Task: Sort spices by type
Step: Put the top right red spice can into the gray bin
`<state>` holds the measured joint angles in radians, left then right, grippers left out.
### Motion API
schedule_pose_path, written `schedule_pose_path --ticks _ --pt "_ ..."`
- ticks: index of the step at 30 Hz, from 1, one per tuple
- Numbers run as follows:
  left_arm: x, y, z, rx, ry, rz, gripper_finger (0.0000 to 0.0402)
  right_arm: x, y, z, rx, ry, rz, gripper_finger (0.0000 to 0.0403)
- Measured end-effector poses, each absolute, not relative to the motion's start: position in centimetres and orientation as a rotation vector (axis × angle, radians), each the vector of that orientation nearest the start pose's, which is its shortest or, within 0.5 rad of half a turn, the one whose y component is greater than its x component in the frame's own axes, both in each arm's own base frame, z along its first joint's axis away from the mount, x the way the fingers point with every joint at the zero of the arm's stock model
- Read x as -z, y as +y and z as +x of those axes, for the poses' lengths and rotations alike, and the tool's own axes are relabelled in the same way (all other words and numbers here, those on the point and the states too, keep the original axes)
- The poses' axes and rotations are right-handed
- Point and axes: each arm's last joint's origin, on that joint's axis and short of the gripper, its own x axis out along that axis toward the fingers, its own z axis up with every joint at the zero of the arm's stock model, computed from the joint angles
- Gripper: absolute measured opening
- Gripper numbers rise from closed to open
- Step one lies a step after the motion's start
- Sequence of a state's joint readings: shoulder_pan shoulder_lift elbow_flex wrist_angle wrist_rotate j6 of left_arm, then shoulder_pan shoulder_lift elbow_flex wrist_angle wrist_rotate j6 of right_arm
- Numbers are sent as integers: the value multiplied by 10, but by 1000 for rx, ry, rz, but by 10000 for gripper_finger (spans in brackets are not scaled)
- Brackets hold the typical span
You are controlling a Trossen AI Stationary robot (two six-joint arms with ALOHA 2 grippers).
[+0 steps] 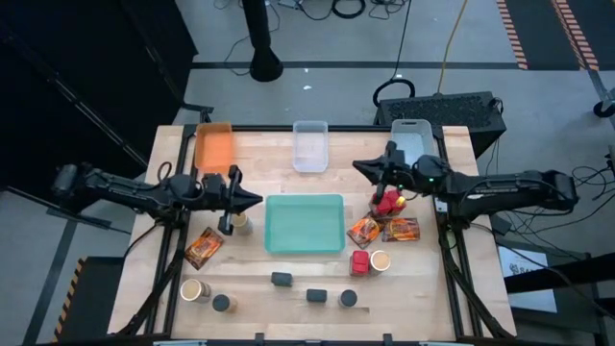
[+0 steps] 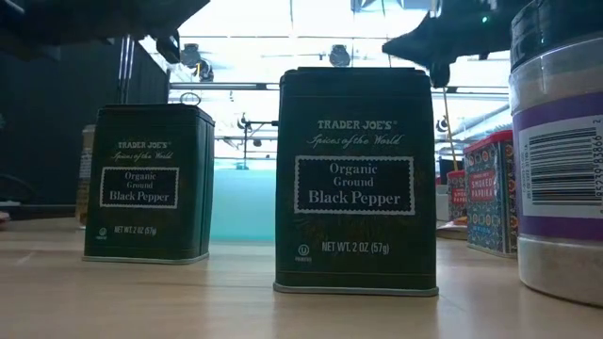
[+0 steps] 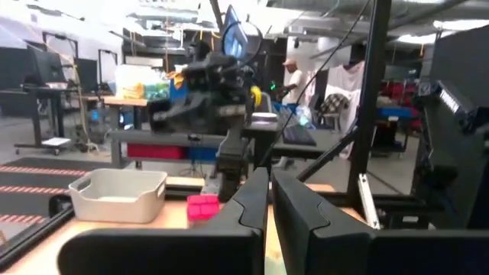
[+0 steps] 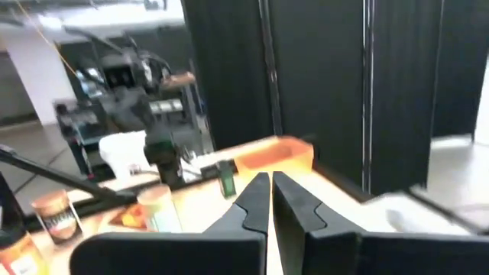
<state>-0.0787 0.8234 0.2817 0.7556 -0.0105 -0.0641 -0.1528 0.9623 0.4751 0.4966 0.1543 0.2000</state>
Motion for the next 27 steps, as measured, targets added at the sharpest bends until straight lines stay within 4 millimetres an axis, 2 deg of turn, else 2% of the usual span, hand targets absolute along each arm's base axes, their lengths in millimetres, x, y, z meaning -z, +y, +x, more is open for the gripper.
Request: schedule_pose_path --ticks 5,11,17,22,27 --pt "-244 -14 175 99 -220 -256 22 -255 -38 217 316 34 244 0" --pt "-240 -14 177 96 -183 -284 22 -262 -30 231 237 147 243 0" --pt "-239 -14 178 93 -170 -288 22 -271 -14 246 170 251 192 0" --pt "-231 -13 171 64 -49 -286 22 -261 3 249 122 381 217 0" --pt "-229 -8 163 -97 -10 -273 22 -253 25 244 69 482 287 0"
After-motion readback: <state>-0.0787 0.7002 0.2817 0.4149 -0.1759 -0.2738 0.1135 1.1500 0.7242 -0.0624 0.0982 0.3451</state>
